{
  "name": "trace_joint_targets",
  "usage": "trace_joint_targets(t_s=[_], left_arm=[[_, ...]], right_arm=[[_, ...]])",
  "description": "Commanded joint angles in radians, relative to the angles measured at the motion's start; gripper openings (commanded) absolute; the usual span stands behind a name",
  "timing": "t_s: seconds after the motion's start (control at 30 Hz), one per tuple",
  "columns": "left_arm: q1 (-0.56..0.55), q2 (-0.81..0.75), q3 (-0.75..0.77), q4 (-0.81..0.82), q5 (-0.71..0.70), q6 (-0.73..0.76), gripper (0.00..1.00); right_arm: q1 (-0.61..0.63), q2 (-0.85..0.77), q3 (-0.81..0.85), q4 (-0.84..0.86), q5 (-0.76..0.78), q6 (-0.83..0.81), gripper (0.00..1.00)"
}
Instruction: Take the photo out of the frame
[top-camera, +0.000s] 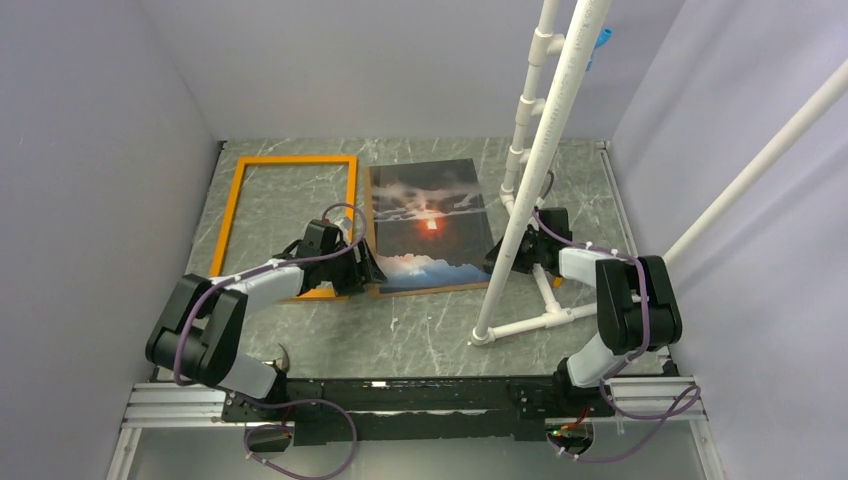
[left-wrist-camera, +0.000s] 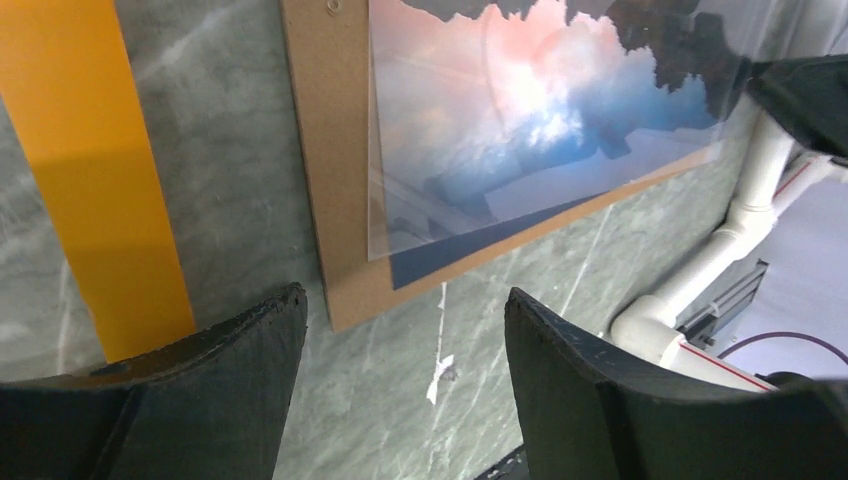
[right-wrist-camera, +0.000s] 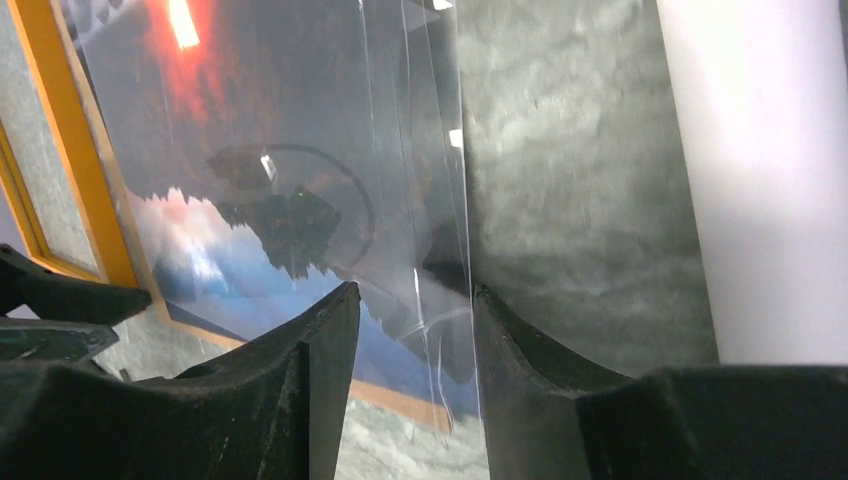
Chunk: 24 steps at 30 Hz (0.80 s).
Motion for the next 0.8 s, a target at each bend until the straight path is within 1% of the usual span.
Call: trace_joint_targets(t_s=[0.0,0.3,0.5,0.63,0.7,0.77], left_arm=[[0.003,0.06,0.054,-0.009,-0.035,0.049,0.74],[0.008,0.09,0.041,0.038,-0.042,0.037,0.74],[0.009,0.082,0.039,0.036,-0.041,0.039,0.73],[0.008,0.075,0.044,0.02,-0.053,0.046,0.73],[0.009,0.065,0.046,0.016,-0.055,0.048,0.74],[0.008,0.054,0.049,0.011,-0.057,0.053,0.74]], right_arm=[[0.004,0.092,0.081,0.016,0.03,-0.008,0.49],[-0.008,0.23,0.233,0.065,0.016,0.012,0.49],[-0.023,0.266,0.26,0.156,-0.061,0.029,0.49],[-0.022,0.262,0.237,0.246,-0.131,0.039,0.47],[-0.013,0.27,0.245,0.256,-0.172,0.04,0.46],[-0.007,0.272,0.253,0.238,-0.181,0.039,0.45]])
